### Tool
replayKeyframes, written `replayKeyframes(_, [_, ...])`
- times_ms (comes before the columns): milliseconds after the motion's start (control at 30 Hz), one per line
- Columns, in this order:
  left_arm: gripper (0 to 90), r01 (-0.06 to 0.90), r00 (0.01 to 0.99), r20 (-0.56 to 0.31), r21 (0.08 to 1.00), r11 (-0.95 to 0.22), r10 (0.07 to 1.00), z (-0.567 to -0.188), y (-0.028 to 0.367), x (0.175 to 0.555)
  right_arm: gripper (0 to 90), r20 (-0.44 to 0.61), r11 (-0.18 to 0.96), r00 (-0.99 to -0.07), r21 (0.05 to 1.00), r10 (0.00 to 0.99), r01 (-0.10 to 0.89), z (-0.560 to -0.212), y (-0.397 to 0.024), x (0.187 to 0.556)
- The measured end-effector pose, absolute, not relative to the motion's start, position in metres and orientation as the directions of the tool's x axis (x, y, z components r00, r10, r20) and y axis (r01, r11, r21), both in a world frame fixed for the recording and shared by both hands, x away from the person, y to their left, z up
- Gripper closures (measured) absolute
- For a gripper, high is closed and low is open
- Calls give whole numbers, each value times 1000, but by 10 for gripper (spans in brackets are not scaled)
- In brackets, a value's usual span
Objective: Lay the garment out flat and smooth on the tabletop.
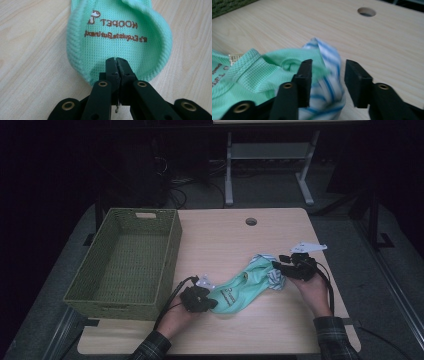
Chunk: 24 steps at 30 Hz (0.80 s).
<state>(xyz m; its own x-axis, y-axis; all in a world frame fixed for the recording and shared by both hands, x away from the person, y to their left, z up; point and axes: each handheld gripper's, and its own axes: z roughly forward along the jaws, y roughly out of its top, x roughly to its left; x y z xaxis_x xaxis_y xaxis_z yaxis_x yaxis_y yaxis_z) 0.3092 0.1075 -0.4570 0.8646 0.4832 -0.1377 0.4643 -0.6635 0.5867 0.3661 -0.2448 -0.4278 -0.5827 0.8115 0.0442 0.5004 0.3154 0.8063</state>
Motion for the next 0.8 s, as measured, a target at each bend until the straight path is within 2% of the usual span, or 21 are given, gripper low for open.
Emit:
replayKeyframes(67, [881,464,865,-138,587,-664,483,-457,108,309,536,46,307,-576,810,816,500,-424,-247,362])
replayKeyframes(200, [881,468,863,-142,586,-661,485,-457,107,309,627,91,309,-615,801,783,512,-424,-248,346])
replayKeyframes(333, [880,468,863,-142,586,-662,485,-457,107,309,640,129,337,-655,775,745,535,-436,-236,326])
replayKeyframes(500, [876,469,862,-143,587,-660,485,-457,107,309,650,122,372,-687,766,716,524,-444,-222,310])
replayKeyframes(667, [876,475,858,-149,593,-651,491,-458,106,308,669,143,355,-697,779,703,518,-444,-212,311])
replayKeyframes(800, [877,474,859,-148,591,-653,490,-457,106,308,747,128,400,-714,754,689,521,-453,-197,316])
